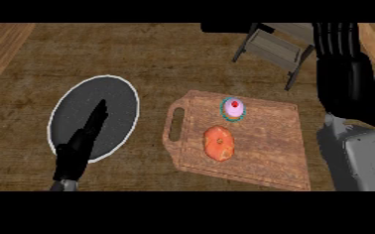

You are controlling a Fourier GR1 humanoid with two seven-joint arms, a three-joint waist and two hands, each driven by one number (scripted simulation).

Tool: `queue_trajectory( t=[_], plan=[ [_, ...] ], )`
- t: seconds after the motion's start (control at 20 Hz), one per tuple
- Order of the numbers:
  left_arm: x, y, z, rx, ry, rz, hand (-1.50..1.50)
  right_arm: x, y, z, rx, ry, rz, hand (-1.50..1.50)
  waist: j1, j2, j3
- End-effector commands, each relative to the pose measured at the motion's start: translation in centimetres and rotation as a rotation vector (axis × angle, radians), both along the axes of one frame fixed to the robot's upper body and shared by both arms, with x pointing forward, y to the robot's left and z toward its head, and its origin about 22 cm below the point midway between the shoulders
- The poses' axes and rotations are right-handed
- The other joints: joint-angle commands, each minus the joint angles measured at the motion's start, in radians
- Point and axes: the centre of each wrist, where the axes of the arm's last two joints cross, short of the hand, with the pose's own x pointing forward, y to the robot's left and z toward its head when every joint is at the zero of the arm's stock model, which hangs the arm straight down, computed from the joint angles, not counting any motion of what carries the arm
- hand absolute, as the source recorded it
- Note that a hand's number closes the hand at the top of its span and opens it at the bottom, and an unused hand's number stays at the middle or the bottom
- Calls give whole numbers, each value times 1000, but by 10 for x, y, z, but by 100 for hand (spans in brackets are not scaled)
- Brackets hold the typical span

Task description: Pick the squash from the cutting board and place it in the tiered basket

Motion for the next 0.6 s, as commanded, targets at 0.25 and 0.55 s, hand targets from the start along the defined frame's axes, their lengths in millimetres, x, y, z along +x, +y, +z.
queue_trajectory(
  t=[0.25, 0.55],
  plan=[
    [25, 12, 46, -57, -58, 17, 0, -51, 133, -9, -143, -48, 834, 150, 29, 7, -3],
    [29, 21, 58, -119, -2, 47, 0, -83, 128, -103, -226, 309, 184, -150, -41, 13, -4]
  ],
)
